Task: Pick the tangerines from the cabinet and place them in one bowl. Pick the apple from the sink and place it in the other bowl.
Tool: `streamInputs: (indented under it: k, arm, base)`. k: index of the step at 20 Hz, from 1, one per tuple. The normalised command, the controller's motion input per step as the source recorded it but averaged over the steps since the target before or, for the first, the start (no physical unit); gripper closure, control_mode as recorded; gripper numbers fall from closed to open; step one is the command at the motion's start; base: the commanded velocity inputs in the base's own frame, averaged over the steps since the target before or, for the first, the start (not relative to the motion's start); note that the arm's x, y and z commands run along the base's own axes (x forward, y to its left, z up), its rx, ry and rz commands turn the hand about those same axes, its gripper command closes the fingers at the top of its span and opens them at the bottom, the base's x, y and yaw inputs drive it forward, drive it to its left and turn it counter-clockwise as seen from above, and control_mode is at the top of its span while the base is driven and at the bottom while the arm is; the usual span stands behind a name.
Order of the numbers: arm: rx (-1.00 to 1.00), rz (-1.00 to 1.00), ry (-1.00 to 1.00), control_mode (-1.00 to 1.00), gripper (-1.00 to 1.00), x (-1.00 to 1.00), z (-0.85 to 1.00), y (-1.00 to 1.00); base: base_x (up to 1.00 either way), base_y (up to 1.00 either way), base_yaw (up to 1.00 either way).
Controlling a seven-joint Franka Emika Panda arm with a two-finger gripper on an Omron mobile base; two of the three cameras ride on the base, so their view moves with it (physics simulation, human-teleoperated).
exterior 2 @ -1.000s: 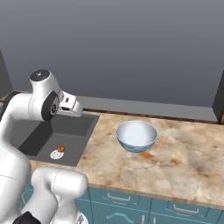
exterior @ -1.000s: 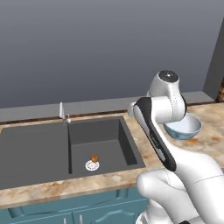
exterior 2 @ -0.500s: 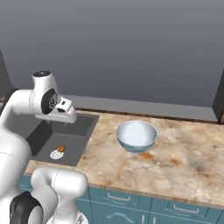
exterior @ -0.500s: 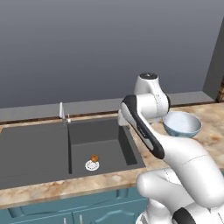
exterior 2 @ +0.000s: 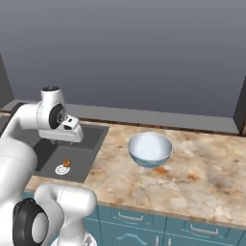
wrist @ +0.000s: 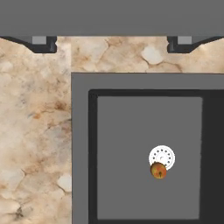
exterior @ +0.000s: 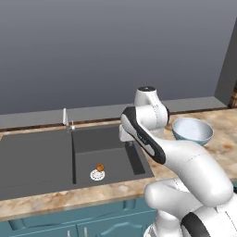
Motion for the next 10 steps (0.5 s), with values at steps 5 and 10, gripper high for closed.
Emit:
streamInputs:
  k: [5, 10]
  arm:
    - [0.0, 0.0, 0.02, -1.0, -1.0, 0.08, -0.15, 0.07]
    - [0.0, 0.0, 0.0, -1.0, -1.0, 0.08, -0.19, 0.12]
  base:
    - [0.0, 0.0, 0.0]
    - [0.0, 0.0, 0.0]
